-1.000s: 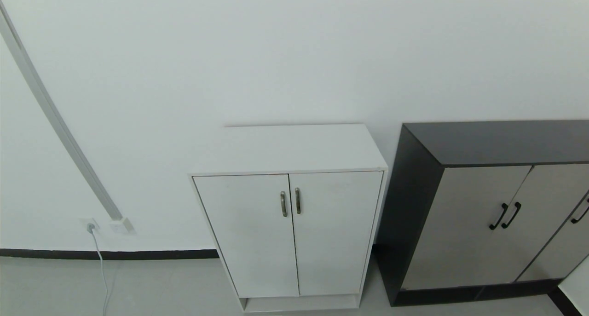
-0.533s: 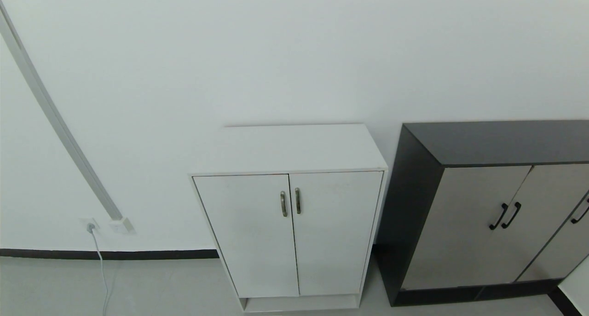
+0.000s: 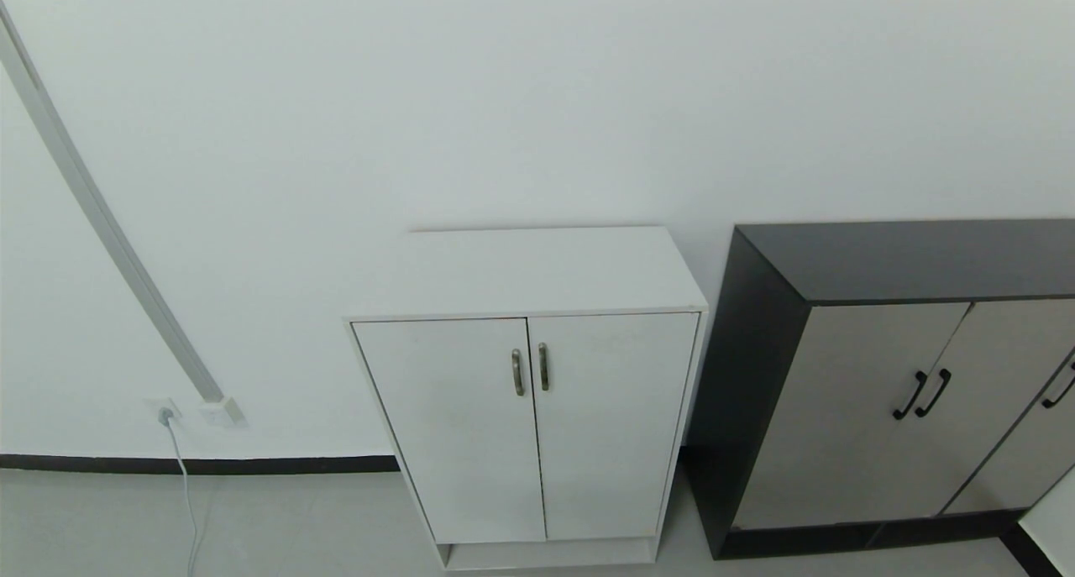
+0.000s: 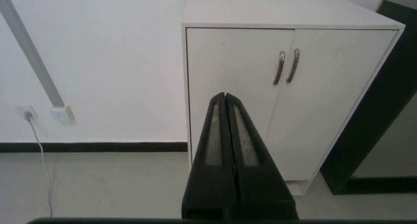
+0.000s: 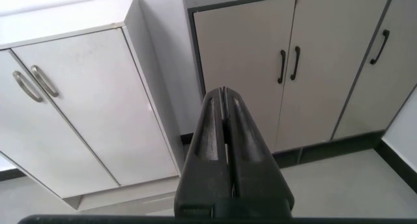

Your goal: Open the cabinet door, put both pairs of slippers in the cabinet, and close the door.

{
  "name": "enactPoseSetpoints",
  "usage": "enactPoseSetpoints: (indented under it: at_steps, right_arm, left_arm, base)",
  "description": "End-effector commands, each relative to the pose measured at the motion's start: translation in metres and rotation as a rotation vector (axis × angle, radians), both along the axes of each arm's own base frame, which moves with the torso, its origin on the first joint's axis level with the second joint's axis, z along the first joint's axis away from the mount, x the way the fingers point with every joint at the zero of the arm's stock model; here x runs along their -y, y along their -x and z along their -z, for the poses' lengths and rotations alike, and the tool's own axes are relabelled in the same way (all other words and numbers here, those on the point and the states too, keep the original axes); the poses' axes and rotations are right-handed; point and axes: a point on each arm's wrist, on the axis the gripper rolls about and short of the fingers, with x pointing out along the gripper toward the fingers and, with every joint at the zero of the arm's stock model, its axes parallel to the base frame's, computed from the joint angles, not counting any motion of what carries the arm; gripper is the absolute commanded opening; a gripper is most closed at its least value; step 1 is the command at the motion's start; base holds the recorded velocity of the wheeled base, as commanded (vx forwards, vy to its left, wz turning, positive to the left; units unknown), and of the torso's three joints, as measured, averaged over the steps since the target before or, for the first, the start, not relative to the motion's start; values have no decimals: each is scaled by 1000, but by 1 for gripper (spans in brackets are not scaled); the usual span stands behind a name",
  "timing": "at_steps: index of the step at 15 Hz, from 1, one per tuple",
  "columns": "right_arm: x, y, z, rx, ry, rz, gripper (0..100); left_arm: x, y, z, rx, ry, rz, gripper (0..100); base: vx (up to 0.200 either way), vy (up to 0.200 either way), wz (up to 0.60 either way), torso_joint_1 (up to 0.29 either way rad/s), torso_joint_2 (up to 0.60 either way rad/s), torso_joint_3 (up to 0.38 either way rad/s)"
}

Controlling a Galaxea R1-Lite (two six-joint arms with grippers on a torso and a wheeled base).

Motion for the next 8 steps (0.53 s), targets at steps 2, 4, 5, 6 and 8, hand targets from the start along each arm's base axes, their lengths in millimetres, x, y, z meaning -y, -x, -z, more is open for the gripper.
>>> enactPoseSetpoints:
  at_steps: [2,4,5,6,8]
  right_arm:
    - [0,0,0,-1,2,-1,0]
    - [0,0,0,-3,4,-1,0]
    - [0,0,0,-3,4,-2,0]
    - [0,0,0,-3,4,-2,0]
    - [0,0,0,-3,5,-2,0]
  left_arm:
    - [0,0,0,-1,1,-1,0]
    - [0,0,0,-1,1,-1,0]
    - [0,0,0,-1,1,-1,0]
    - [0,0,0,-1,1,-1,0]
    - [0,0,0,-1,1,-1,0]
  base:
    - [0,0,0,0,0,0]
    - [0,0,0,0,0,0]
    - [0,0,0,0,0,0]
    - [0,0,0,0,0,0]
    - [0,0,0,0,0,0]
